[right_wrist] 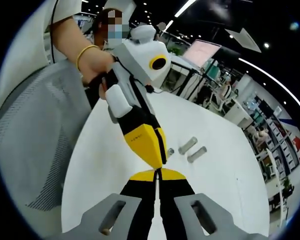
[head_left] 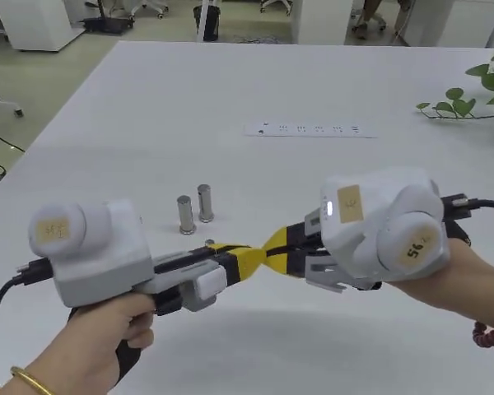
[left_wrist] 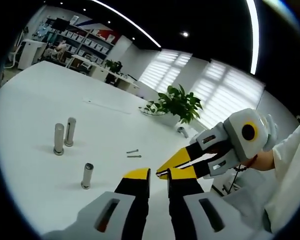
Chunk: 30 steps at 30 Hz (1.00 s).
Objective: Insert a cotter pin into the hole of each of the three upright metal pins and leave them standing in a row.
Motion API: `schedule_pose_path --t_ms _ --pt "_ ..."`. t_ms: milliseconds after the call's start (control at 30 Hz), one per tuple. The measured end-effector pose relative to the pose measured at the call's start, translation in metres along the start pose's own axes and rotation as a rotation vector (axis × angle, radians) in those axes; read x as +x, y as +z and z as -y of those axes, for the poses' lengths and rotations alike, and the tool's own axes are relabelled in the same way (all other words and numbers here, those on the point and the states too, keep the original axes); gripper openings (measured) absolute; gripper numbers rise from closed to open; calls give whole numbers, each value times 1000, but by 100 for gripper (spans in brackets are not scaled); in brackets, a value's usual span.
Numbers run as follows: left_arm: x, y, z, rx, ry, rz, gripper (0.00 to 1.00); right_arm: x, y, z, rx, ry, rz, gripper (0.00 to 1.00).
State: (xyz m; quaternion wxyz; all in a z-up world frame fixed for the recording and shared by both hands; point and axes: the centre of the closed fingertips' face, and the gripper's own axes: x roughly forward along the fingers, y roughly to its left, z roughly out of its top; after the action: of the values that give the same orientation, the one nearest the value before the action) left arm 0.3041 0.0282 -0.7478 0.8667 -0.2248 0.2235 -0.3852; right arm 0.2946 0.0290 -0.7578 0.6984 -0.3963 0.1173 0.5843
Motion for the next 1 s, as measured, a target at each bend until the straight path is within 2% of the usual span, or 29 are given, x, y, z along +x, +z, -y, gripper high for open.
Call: schedule_pose_path --t_ms 233,667,1000 --pt "2 -3 0 1 -1 -14 6 -2 0 3 -6 -24 -2 1" --pt "2 -6 0 -26 0 -34 1 -1 -2 0 -15 -20 -11 2" --pt "2 -8 -1 -10 -8 -50 0 -1 -3 -1 30 -7 7 3"
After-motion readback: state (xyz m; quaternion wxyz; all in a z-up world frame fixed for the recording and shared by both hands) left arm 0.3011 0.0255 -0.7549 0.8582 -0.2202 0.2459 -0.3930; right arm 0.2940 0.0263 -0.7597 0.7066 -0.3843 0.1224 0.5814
